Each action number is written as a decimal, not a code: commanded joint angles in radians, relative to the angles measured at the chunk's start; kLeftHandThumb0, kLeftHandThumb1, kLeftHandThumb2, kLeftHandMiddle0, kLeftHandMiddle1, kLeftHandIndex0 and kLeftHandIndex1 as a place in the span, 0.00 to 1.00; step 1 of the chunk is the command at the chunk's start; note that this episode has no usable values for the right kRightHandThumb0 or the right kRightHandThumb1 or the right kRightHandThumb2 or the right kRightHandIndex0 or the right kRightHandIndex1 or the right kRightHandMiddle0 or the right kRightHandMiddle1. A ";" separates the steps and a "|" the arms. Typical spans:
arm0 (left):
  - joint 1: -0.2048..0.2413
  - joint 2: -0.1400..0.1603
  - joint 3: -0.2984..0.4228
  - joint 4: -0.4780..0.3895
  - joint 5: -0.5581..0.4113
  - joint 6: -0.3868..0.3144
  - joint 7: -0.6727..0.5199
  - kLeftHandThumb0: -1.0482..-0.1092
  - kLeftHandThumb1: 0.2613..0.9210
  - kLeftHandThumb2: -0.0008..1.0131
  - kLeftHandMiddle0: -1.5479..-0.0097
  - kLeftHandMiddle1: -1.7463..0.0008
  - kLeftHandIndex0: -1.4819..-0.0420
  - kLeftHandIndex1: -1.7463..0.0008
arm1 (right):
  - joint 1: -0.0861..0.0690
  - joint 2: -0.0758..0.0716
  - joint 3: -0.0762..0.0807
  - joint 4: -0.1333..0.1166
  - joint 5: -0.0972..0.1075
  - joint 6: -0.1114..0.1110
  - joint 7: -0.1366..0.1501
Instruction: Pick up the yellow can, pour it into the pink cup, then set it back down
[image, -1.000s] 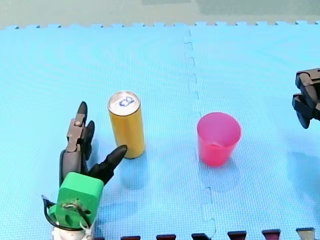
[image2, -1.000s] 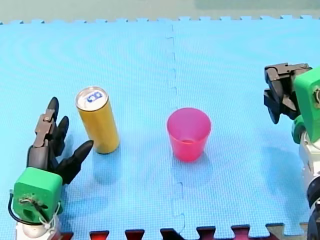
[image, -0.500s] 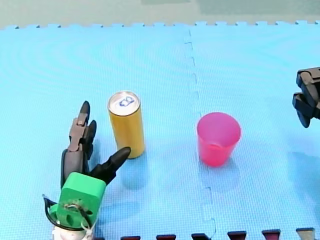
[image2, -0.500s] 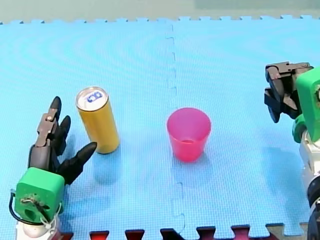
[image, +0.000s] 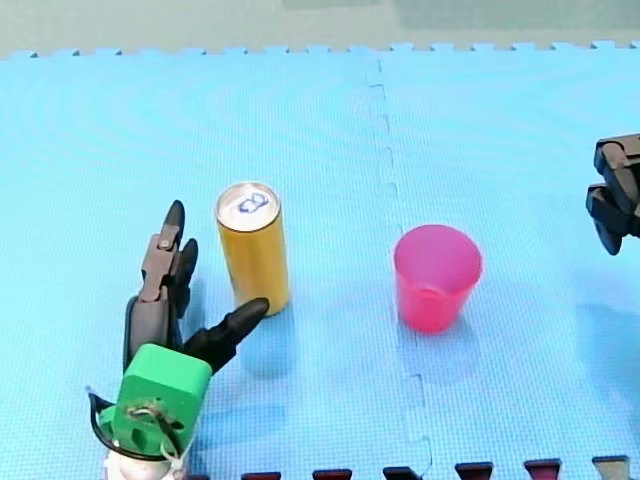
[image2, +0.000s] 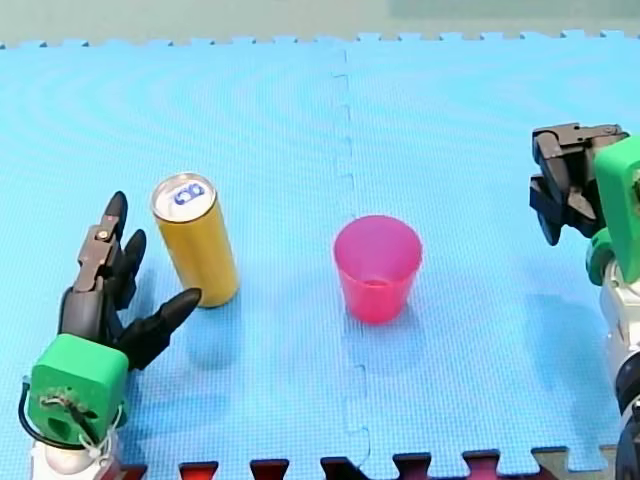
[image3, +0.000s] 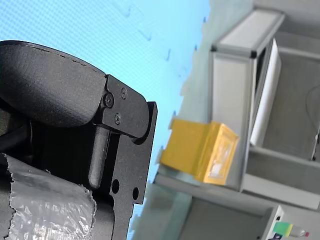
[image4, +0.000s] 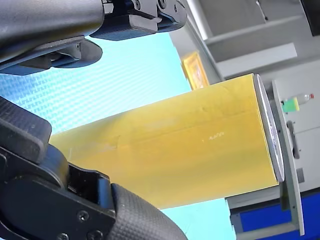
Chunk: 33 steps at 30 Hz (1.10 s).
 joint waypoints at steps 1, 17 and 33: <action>-0.004 0.002 0.001 -0.001 -0.004 0.004 -0.002 0.02 0.75 0.01 0.79 1.00 0.92 1.00 | 0.000 -0.007 0.000 -0.003 0.001 -0.006 -0.004; -0.012 0.024 -0.037 -0.005 0.044 0.044 0.021 0.00 0.82 0.02 0.77 0.99 0.91 1.00 | 0.001 -0.008 0.003 -0.004 -0.001 -0.009 -0.011; -0.023 0.018 -0.046 -0.002 0.030 0.079 -0.005 0.00 0.87 0.02 0.77 1.00 0.91 1.00 | 0.003 -0.013 0.012 -0.005 -0.007 -0.015 -0.028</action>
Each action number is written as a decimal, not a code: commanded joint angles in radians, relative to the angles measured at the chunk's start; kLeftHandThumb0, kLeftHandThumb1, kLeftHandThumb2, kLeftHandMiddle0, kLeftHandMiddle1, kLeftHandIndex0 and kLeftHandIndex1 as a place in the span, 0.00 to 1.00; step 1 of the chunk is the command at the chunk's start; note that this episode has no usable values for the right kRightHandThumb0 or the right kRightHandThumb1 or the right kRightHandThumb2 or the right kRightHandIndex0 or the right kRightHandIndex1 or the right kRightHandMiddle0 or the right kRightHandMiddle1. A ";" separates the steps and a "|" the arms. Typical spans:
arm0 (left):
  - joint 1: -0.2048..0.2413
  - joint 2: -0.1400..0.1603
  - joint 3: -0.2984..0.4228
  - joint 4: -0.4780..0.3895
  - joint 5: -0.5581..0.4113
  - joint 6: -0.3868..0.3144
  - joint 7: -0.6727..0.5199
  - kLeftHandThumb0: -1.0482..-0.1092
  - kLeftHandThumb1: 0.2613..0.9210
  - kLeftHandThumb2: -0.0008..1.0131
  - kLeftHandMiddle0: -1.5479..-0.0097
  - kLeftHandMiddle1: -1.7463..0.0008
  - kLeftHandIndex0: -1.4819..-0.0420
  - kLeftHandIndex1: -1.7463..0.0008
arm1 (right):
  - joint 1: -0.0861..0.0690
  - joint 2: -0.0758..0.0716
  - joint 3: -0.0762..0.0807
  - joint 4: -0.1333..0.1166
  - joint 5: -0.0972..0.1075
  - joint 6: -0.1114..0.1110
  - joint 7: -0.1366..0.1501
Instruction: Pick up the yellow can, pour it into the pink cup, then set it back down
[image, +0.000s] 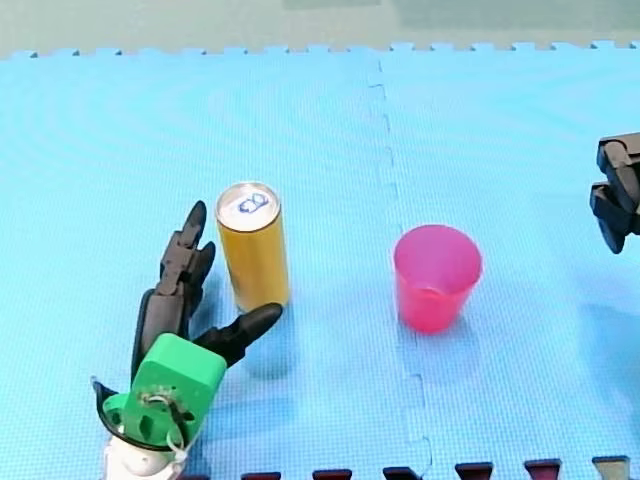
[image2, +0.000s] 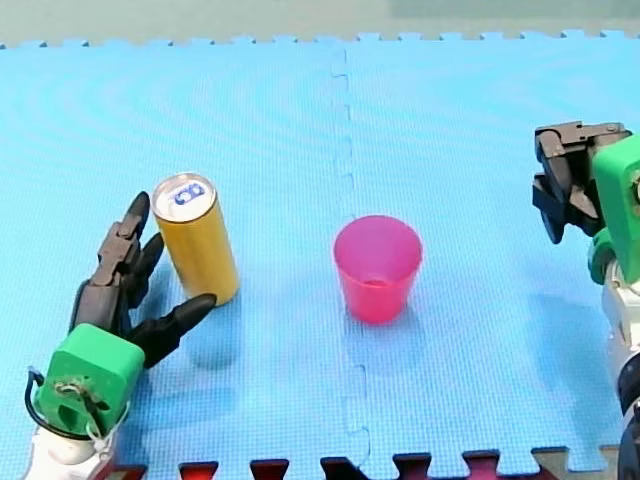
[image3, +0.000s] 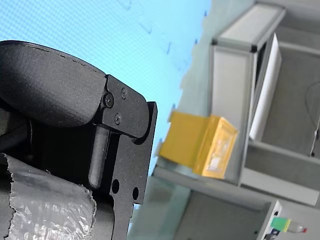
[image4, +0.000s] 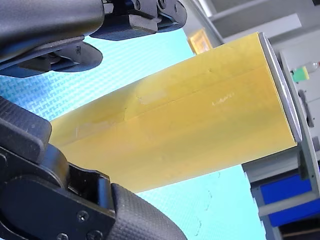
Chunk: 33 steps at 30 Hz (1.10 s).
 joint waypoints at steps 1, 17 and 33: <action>-0.006 -0.003 0.002 0.002 -0.005 0.009 0.000 0.00 0.87 0.02 0.77 1.00 0.91 1.00 | 0.002 -0.008 -0.001 -0.003 0.001 -0.006 -0.003; -0.016 -0.010 -0.004 0.010 0.004 0.014 0.017 0.00 0.90 0.01 0.77 1.00 0.91 1.00 | 0.003 -0.022 0.003 -0.003 0.001 -0.009 0.016; -0.027 -0.003 0.005 0.007 -0.025 0.058 -0.076 0.00 0.93 0.01 0.77 1.00 0.90 1.00 | 0.003 -0.020 0.006 -0.004 0.000 -0.012 0.020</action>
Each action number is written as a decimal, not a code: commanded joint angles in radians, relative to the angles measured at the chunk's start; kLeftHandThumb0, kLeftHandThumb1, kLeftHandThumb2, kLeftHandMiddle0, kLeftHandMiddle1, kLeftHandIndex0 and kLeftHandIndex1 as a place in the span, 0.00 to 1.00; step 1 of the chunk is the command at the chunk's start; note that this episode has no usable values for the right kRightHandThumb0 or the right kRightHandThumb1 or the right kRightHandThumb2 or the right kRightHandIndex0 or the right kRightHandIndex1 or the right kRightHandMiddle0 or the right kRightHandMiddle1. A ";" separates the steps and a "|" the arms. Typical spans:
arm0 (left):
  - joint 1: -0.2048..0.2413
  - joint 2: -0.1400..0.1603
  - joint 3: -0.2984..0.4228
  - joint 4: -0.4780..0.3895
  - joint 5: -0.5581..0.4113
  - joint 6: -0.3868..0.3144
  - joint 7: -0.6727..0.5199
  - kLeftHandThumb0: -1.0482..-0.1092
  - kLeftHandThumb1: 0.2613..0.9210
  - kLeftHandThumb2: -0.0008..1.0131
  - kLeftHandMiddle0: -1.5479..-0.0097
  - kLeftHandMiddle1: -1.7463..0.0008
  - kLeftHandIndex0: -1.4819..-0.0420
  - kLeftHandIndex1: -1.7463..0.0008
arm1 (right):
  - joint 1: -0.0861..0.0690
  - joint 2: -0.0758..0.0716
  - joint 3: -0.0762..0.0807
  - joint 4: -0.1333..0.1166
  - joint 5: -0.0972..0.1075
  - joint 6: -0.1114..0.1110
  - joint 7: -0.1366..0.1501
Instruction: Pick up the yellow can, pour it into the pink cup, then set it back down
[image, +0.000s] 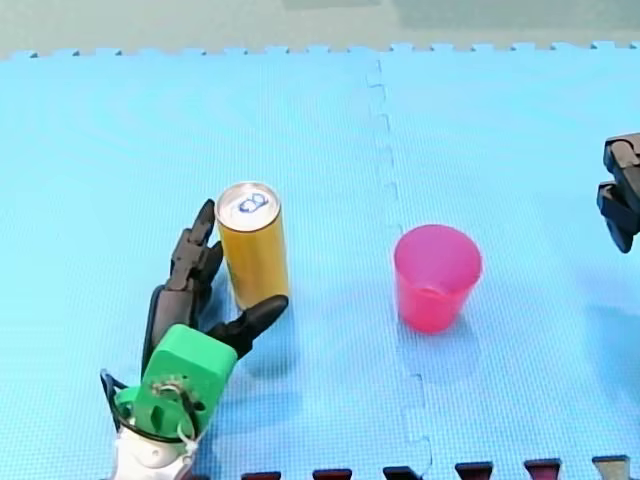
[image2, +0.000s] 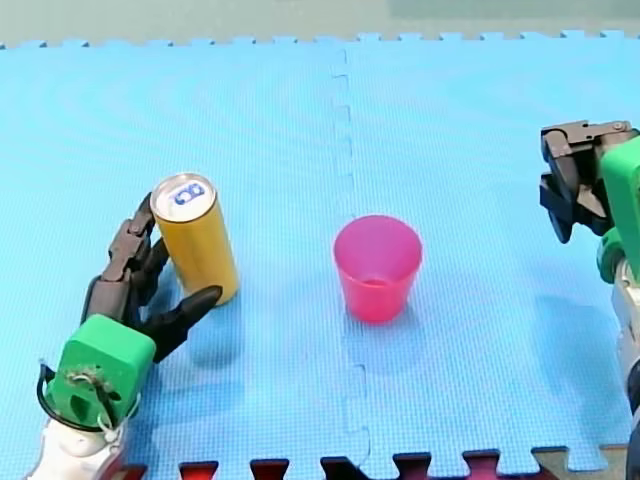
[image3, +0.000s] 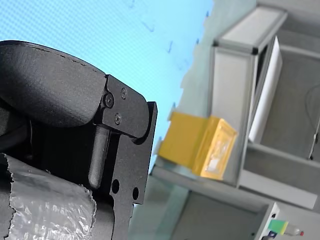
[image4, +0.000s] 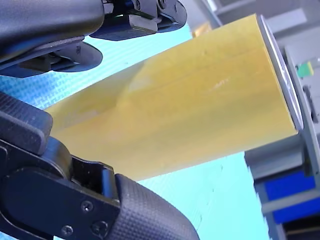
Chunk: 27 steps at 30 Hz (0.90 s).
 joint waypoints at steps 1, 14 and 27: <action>-0.005 0.004 0.008 -0.003 -0.016 0.014 -0.022 0.00 0.93 0.01 0.77 1.00 0.90 1.00 | 0.001 -0.003 0.001 -0.003 0.000 -0.004 -0.002; -0.008 0.010 0.024 -0.034 -0.058 0.051 -0.100 0.00 0.93 0.01 0.77 1.00 0.88 0.99 | 0.007 0.005 0.006 -0.005 -0.002 -0.014 -0.017; -0.031 -0.004 0.035 -0.040 -0.078 0.114 -0.119 0.00 0.90 0.00 0.77 1.00 0.87 0.99 | 0.013 0.008 0.012 -0.008 -0.006 -0.021 -0.040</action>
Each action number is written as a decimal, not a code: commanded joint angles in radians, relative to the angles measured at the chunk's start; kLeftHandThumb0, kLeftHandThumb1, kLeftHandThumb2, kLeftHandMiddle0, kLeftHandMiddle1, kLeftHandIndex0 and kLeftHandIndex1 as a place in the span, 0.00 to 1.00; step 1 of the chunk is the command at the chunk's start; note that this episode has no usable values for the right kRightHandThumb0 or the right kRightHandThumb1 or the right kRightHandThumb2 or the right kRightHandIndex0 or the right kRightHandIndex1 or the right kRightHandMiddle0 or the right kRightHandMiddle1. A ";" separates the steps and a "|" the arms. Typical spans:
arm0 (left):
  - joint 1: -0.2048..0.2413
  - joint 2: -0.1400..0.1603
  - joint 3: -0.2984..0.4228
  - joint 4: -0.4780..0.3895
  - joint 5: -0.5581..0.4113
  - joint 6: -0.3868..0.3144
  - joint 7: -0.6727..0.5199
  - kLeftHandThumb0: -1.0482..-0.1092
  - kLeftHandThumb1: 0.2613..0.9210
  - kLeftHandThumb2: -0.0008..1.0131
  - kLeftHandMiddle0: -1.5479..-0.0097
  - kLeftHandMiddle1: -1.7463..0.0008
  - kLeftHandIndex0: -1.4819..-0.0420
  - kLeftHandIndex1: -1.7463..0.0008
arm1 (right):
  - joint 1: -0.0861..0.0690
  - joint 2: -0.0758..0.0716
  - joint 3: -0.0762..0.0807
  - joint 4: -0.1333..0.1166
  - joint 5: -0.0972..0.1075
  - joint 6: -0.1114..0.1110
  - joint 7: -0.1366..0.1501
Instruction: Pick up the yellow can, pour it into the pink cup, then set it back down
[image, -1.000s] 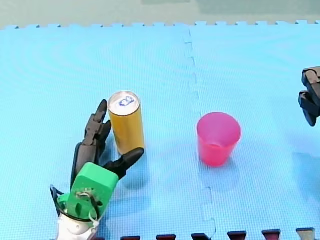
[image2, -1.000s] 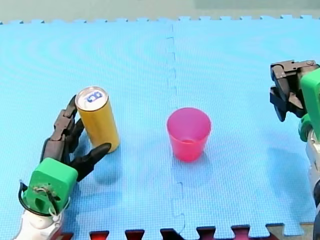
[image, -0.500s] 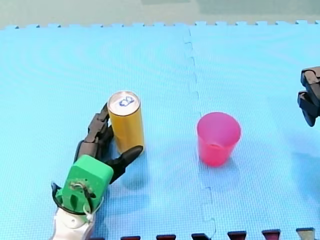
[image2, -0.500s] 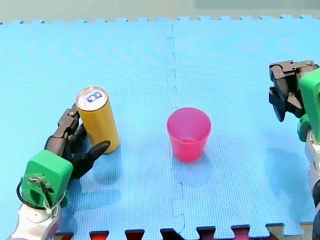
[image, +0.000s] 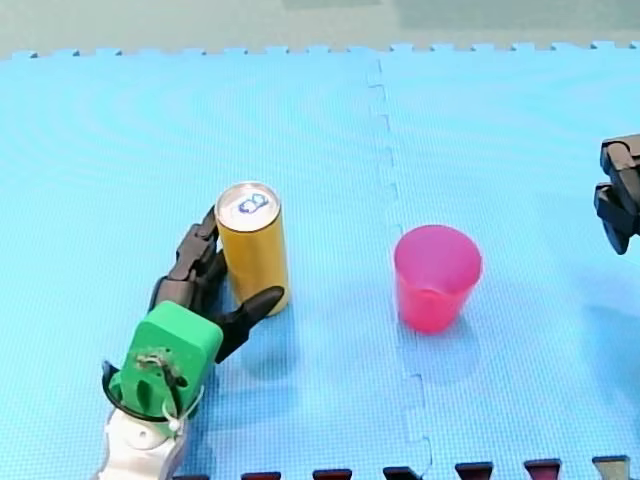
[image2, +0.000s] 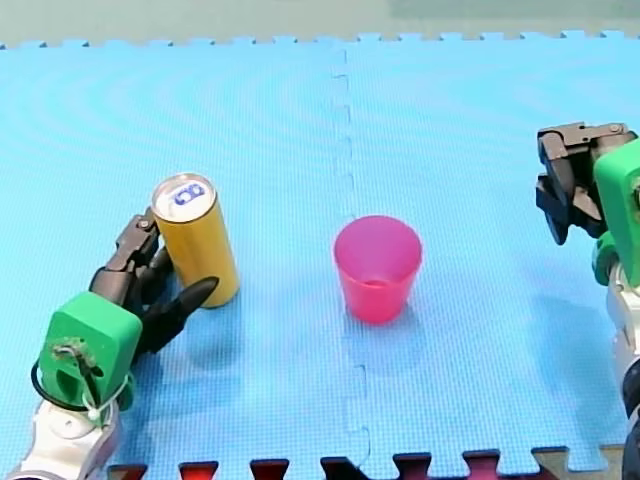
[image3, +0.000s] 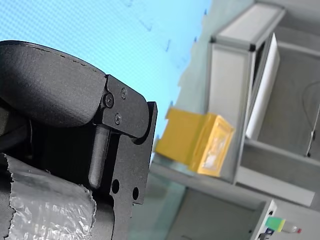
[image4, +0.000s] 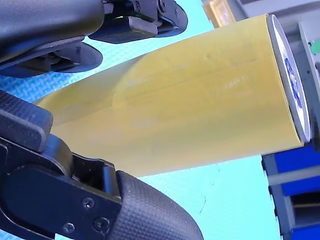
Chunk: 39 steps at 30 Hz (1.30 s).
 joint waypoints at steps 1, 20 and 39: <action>-0.010 -0.002 0.000 0.003 -0.001 0.008 0.009 0.00 0.90 0.00 0.76 1.00 0.87 0.99 | 0.005 -0.002 0.001 -0.004 -0.001 -0.005 -0.009; -0.024 0.004 -0.030 0.024 0.052 -0.018 0.102 0.00 0.95 0.01 0.74 0.99 0.85 0.99 | 0.016 -0.007 0.009 -0.009 -0.006 -0.013 -0.015; -0.064 0.005 -0.064 0.044 0.114 0.044 0.218 0.00 0.97 0.01 0.74 0.99 0.85 1.00 | 0.022 -0.008 0.001 -0.011 0.007 -0.014 0.010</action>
